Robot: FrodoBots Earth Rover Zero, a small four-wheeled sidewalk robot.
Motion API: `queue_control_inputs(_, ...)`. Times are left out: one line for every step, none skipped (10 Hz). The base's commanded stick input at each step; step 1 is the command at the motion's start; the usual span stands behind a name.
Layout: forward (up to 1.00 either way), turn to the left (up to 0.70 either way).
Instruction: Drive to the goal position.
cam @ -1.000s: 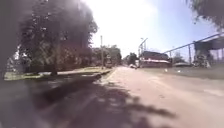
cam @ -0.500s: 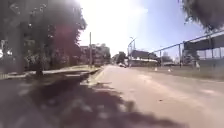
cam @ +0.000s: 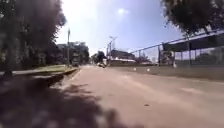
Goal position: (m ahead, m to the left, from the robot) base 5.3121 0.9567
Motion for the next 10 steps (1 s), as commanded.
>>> queue_control_inputs(0.7, 0.0)
queue_control_inputs(0.7, 0.0)
queue_control_inputs(0.7, 0.23)
queue_control_inputs(0.7, 0.34)
queue_control_inputs(0.7, 0.35)
queue_control_inputs(0.7, 0.35)
queue_control_inputs(0.7, 0.35)
queue_control_inputs(0.7, 0.0)
queue_control_inputs(0.7, 0.0)
queue_control_inputs(0.7, 0.0)
